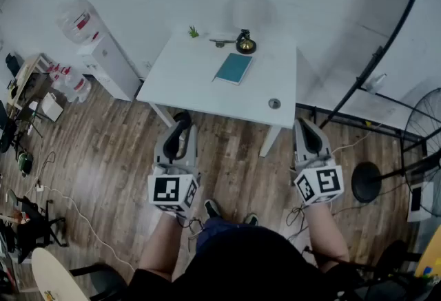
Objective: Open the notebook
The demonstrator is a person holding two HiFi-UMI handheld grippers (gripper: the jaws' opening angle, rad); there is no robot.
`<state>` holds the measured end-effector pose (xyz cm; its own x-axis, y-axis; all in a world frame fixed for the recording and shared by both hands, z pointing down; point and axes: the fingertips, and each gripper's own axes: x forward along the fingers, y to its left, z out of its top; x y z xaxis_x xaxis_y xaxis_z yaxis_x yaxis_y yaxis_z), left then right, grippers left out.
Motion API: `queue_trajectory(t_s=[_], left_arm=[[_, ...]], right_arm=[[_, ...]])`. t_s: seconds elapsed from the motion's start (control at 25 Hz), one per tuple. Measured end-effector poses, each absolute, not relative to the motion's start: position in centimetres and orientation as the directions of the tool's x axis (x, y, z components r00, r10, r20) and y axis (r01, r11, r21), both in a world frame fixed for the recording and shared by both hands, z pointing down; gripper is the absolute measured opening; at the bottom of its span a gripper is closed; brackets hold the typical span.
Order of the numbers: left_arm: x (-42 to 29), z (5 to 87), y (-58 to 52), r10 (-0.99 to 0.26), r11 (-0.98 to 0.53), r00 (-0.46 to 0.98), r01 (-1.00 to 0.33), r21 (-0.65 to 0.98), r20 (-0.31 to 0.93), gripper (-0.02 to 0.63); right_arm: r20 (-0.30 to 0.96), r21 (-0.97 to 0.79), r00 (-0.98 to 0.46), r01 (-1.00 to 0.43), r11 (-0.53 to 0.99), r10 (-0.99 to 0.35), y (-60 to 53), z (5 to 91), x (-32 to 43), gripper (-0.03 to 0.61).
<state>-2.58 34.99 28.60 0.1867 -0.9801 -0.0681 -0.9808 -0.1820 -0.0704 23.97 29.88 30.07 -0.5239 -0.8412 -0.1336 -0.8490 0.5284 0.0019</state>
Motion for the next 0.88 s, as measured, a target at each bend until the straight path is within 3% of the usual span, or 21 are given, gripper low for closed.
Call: queue_trajectory(t_s=[0.36,0.4,0.44,0.48,0.56,0.88], left_arm=[[-1.4,28.9,36.4,-0.986,-0.156,0.159,-0.986,-0.062,-0.043,0.084],[-1.4,29.0,36.4,-0.987,-0.15,0.153,-0.987,-0.062,-0.042,0.085],[-1.4,29.0,36.3,-0.988,-0.146,0.148,-0.987,-0.062,-0.039,0.102],[-1.4,29.2,36.3,-0.989,-0.143,0.145,-0.988,-0.062,-0.032,0.146],[-1.8,30.0,36.1,-0.99,-0.141,0.142,-0.988,-0.057,-0.013,0.211],[-3.5,31.8,31.7,-0.985,-0.171,0.17,-0.984,-0.04,0.031,0.221]], right_arm=[[-0.143,-0.035,-0.526,-0.844,0.535,-0.839,30.4,30.5,25.5,0.005],[-0.136,-0.036,-0.524,-0.845,0.533,-0.841,30.1,30.6,25.6,0.013],[-0.125,-0.038,-0.524,-0.846,0.532,-0.842,29.8,30.9,25.6,0.082],[-0.114,-0.041,-0.525,-0.846,0.532,-0.843,29.6,31.2,25.5,0.135],[-0.103,-0.045,-0.525,-0.846,0.531,-0.845,29.3,31.6,25.2,0.181],[-0.078,-0.052,-0.497,-0.864,0.501,-0.864,25.8,32.3,24.1,0.184]])
